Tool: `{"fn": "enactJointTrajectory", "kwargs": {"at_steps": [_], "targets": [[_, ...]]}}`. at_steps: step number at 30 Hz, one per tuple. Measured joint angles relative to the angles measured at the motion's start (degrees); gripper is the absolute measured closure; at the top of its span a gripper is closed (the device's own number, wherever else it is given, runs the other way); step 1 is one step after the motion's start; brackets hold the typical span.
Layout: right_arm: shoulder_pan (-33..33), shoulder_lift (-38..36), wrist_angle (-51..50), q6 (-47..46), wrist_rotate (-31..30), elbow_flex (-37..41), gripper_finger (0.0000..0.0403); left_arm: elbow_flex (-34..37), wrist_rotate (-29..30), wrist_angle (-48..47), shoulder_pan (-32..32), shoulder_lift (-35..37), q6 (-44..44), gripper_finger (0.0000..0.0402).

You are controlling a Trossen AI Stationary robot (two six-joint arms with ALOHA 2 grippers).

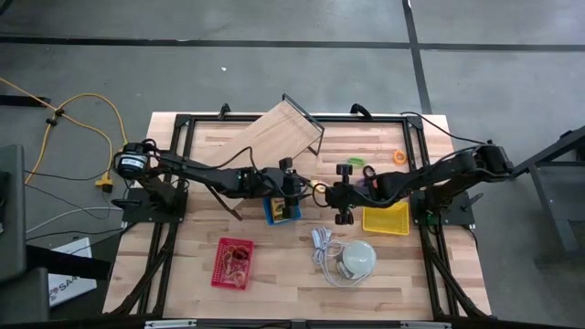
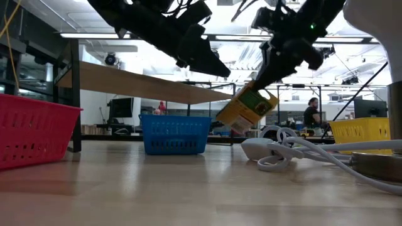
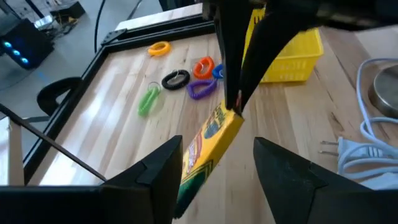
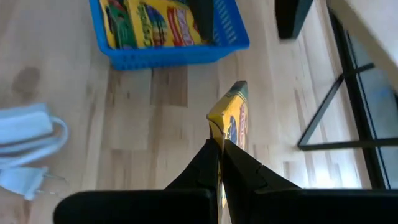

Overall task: Pick & Place Office Desk Supplies
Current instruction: Put the yellow pack of crayon into the blue bin

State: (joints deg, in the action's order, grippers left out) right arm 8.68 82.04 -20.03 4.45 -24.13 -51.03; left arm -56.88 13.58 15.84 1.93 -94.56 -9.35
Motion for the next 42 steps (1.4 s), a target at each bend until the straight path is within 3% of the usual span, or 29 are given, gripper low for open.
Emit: {"fn": "enactJointTrajectory", "kwargs": {"at_steps": [17, 33, 42], "targets": [[1.1, 0.0, -2.6, 0.5, -0.2, -6.0, 0.0399, 0.0, -1.8, 1.4, 2.0, 0.0, -2.8, 0.0210], [3.7, 0.0, -2.9, 0.1, 0.7, -7.7, 0.0399, 0.0, 1.5, 1.4, 2.0, 0.0, -2.8, 0.0212], [3.9, 0.0, -2.5, 0.1, 0.5, -7.7, 0.0399, 0.0, 1.5, 1.3, 2.4, 0.0, -4.5, 0.0283]]}}
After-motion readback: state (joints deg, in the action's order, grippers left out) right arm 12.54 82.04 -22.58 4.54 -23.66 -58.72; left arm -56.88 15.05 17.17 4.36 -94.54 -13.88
